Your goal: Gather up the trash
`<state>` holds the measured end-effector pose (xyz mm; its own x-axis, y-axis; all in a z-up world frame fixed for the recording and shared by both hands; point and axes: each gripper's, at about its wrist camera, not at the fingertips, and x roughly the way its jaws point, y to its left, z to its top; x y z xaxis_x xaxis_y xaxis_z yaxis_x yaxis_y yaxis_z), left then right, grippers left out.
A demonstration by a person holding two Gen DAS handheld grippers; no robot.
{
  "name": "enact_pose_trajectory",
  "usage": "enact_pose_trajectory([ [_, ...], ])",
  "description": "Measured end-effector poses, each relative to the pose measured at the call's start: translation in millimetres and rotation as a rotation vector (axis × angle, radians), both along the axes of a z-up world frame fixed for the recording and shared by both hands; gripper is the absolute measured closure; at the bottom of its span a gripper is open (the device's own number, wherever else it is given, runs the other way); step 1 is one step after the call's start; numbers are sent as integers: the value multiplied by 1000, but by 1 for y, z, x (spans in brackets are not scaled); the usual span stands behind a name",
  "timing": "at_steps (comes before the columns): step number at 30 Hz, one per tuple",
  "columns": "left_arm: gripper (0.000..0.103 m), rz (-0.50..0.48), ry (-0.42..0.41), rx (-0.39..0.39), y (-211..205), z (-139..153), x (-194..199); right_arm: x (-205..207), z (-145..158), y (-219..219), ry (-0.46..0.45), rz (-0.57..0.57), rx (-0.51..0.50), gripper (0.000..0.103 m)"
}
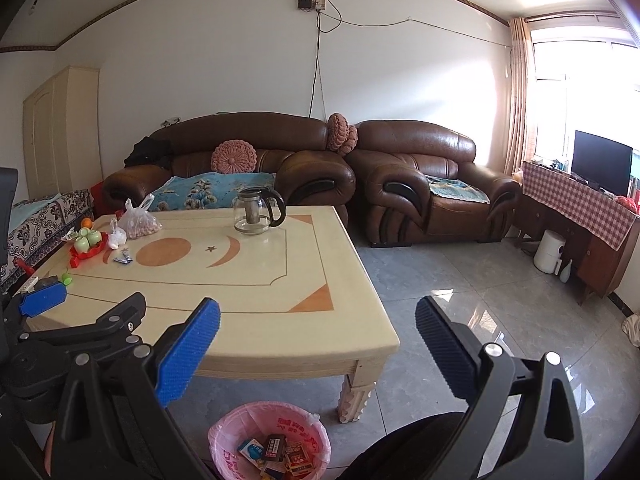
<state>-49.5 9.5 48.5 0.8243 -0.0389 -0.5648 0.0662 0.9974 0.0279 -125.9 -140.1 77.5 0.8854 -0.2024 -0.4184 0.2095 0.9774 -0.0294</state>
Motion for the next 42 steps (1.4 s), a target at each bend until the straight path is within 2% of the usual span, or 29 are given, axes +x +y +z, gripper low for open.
enact_pose_trajectory([
  [42,6,-6,-14,6,3,5,-5,-11,6,11,-20,-8,-7,7],
])
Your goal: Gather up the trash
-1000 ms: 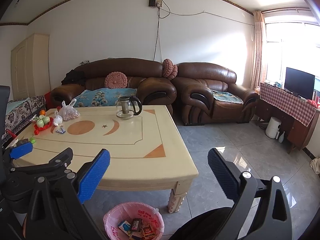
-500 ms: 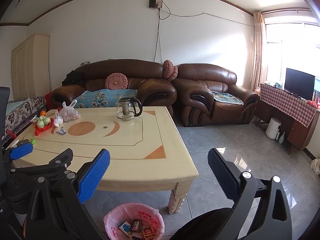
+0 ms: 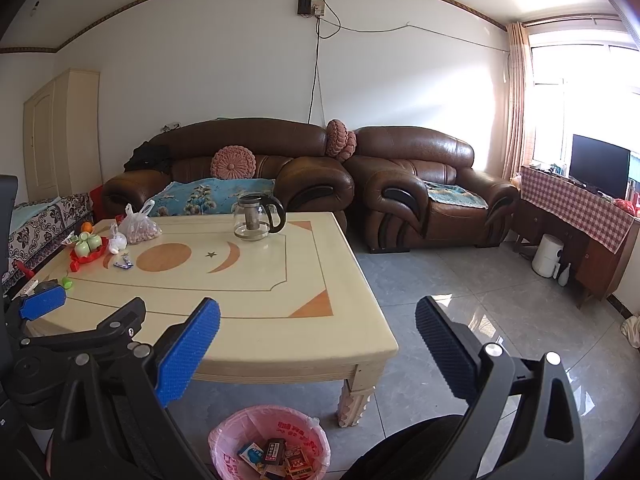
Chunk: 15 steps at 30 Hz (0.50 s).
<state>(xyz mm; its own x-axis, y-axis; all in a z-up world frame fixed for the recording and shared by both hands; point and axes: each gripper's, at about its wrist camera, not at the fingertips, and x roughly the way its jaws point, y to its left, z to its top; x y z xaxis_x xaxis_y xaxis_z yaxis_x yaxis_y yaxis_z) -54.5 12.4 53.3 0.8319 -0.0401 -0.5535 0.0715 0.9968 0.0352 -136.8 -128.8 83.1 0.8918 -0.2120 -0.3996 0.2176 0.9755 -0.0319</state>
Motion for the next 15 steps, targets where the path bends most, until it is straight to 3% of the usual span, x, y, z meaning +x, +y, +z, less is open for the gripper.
enact_pose_trajectory([
  [15,6,1,7,8,0,0,2,1,-3,-3,4,-6,-3,7],
])
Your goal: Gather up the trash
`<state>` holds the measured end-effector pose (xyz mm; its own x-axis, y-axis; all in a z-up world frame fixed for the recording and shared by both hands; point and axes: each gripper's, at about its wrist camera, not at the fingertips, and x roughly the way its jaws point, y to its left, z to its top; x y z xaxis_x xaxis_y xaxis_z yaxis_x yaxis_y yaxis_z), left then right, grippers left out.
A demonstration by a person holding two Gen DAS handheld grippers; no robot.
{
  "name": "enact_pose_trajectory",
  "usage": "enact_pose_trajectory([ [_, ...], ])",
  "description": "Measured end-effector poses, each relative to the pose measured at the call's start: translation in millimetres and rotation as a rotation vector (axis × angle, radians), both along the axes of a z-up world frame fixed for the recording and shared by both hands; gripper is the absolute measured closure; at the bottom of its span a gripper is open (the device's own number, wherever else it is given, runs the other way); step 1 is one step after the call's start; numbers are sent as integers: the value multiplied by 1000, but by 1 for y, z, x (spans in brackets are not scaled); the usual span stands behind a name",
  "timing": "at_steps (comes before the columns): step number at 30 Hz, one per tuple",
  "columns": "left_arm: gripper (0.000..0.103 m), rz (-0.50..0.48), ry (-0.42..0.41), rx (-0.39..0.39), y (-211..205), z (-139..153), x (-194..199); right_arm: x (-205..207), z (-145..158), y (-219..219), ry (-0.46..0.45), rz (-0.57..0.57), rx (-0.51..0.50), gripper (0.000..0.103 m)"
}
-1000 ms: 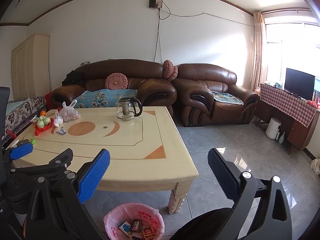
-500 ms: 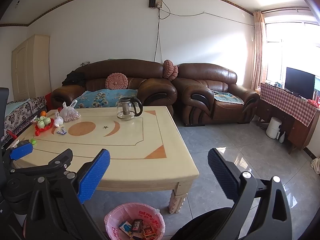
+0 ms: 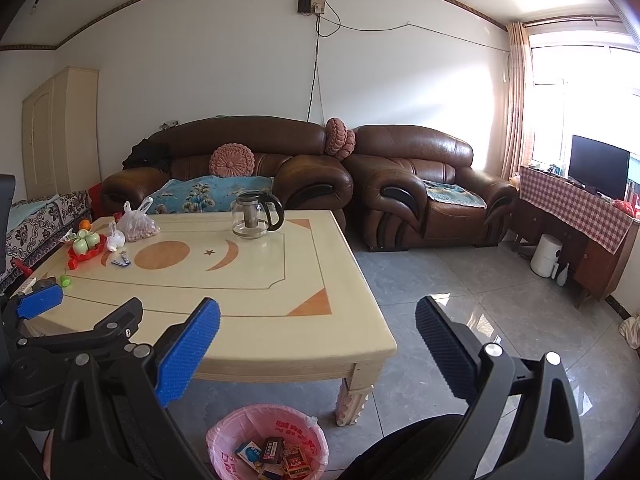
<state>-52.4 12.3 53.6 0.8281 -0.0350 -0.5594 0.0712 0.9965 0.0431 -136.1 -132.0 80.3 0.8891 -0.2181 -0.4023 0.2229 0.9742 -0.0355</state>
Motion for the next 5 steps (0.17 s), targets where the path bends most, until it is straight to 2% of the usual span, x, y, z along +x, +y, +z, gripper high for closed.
enact_pose_trajectory([
  [5,6,-4,8,-3,0,-1,0,1,0,-2,1,3,4,7],
])
